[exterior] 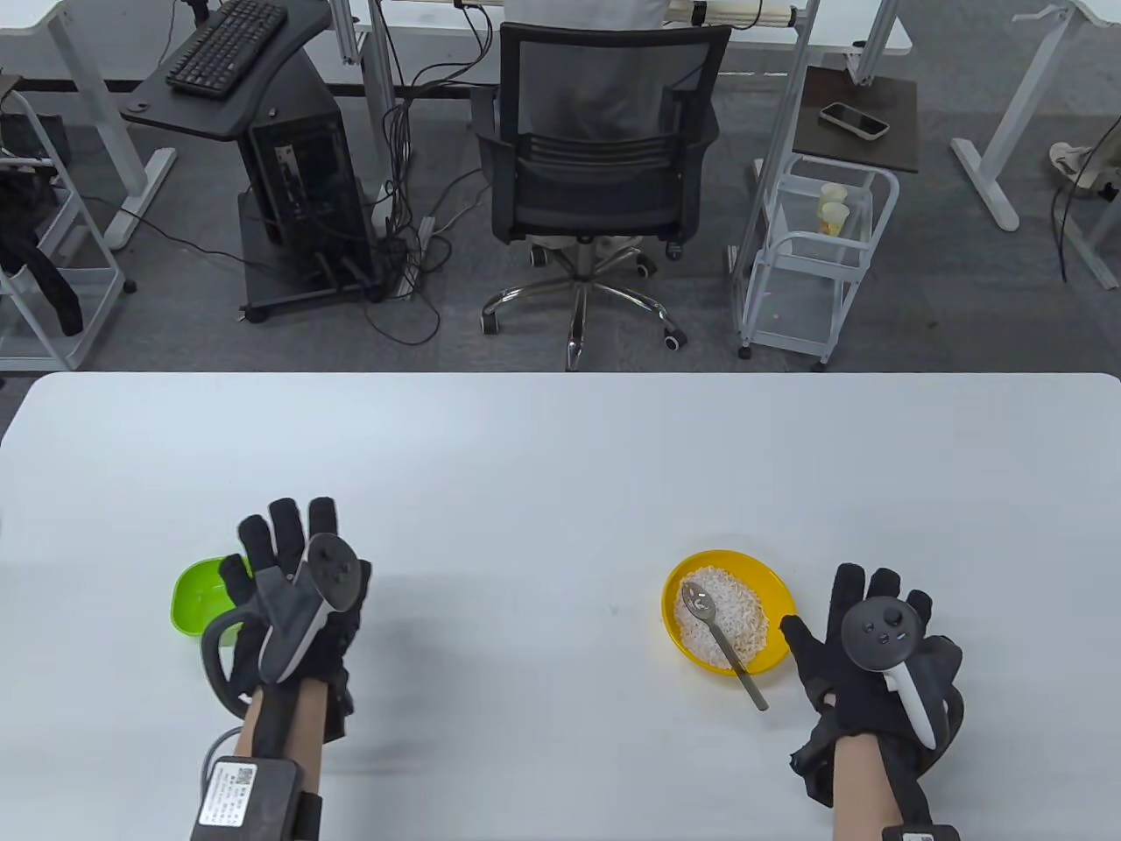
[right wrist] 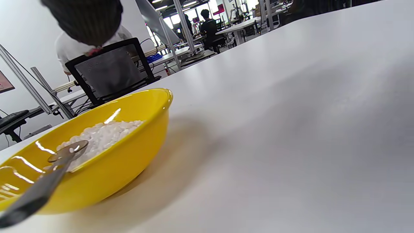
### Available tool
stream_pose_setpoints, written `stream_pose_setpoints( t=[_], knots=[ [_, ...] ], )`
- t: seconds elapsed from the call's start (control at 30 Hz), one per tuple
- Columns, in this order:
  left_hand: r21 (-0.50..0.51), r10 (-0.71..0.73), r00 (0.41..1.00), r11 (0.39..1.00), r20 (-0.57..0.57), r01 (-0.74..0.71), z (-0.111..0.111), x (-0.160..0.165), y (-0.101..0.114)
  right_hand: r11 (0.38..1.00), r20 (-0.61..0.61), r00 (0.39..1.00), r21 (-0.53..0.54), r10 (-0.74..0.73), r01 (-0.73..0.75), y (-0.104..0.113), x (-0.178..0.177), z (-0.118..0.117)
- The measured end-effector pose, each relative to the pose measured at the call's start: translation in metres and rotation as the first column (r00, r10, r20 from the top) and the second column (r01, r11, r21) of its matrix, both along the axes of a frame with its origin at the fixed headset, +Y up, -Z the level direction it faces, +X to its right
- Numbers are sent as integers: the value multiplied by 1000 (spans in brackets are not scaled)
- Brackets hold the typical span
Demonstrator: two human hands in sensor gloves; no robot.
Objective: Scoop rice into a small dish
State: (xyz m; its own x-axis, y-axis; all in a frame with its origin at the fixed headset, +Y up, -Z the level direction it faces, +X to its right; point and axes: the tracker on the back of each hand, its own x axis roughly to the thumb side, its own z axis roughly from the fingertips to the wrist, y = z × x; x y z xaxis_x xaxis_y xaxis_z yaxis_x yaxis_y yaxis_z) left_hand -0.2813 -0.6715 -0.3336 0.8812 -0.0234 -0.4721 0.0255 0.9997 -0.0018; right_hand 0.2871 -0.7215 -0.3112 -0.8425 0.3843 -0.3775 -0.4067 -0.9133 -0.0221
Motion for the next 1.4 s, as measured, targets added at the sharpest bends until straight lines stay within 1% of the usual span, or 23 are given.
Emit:
stream_pose_setpoints(
  t=[0.07, 0.13, 0.23, 0.27, 0.3, 0.37, 0.4, 0.43, 0.47, 0.53, 0.57, 0.6, 0.63, 0.73, 0.77, 0.83, 0.93, 1.0, 1.07, 1.17, 1.27, 1.33, 1.4],
  knots=[
    [-2, -24, 997, 1000, -77, 24, -2, -32, -6, 1000, -3, 1000, 19, -15, 15, 1, 0, 0],
    [-32, -58, 985, 998, -163, 54, -3, -58, -18, 1000, 13, 1000, 12, -12, 12, -1, 2, -2],
    [-143, -148, 959, 983, -240, 116, -3, -99, -45, 1000, 62, 998, -21, -2, 4, -4, 7, -4],
    [-161, -148, 956, 981, -254, 109, -4, -109, -51, 1000, 69, 998, -27, -7, 9, -5, 8, -4],
    [-171, -130, 955, 981, -266, 86, -4, -115, -53, 999, 75, 997, -32, -11, 14, -6, 10, -4],
    [-163, -26, 951, 986, -307, -25, -7, -128, -57, 999, 85, 996, -40, -16, 20, -9, 11, -4],
    [-163, -3, 948, 985, -319, -52, -10, -132, -58, 999, 89, 996, -46, -12, 16, -10, 12, -4],
    [-189, -9, 946, 980, -324, -56, -12, -134, -59, 999, 93, 996, -54, 1, 4, -11, 12, -4],
    [-248, -51, 946, 968, -320, -32, -17, -136, -62, 998, 95, 995, -66, 21, -14, -11, 11, -3],
    [-328, -132, 942, 944, -308, 25, -22, -139, -67, 997, 89, 995, -72, 47, -41, -11, 9, -4],
    [-318, -148, 944, 947, -297, 48, -24, -141, -70, 996, 82, 995, -71, 60, -54, -11, 6, -5],
    [-292, -133, 947, 955, -294, 44, -25, -143, -72, 995, 78, 995, -74, 67, -61, -12, 5, -6],
    [-258, -76, 951, 966, -298, -4, -25, -144, -75, 994, 72, 995, -81, 75, -69, -13, 4, -7],
    [-232, 92, 935, 956, -342, -179, -26, -148, -82, 989, 75, 991, -106, 109, -101, -16, 2, -8],
    [-215, 112, 931, 957, -347, -195, -26, -148, -83, 987, 75, 990, -113, 119, -110, -16, 1, -8],
    [-185, 106, 922, 965, -372, -185, -24, -148, -86, 987, 77, 988, -108, 130, -122, -15, 1, -8],
    [-202, 69, 913, 966, -402, -162, -24, -147, -85, 982, 90, 982, -105, 164, -155, -12, 0, -7],
    [-186, 86, 907, 967, -413, -176, -24, -149, -86, 983, 98, 982, -100, 161, -151, -13, 1, -7],
    [-174, 110, 901, 964, -419, -199, -23, -150, -87, 983, 106, 981, -107, 163, -152, -12, 1, -7],
    [-160, 103, 910, 970, -402, -181, -22, -147, -85, 981, 114, 978, -103, 176, -165, -10, 1, -6],
    [-123, 121, 937, 978, -328, -170, -20, -129, -83, 982, 124, 977, -93, 175, -164, -11, 2, -7],
    [-125, 162, 954, 972, -253, -198, -21, -106, -79, 982, 117, 979, -106, 168, -156, -11, 1, -7],
    [-122, 218, 959, 963, -182, -242, -22, -76, -70, 983, 112, 979, -96, 169, -158, -9, 0, -6]
  ],
)
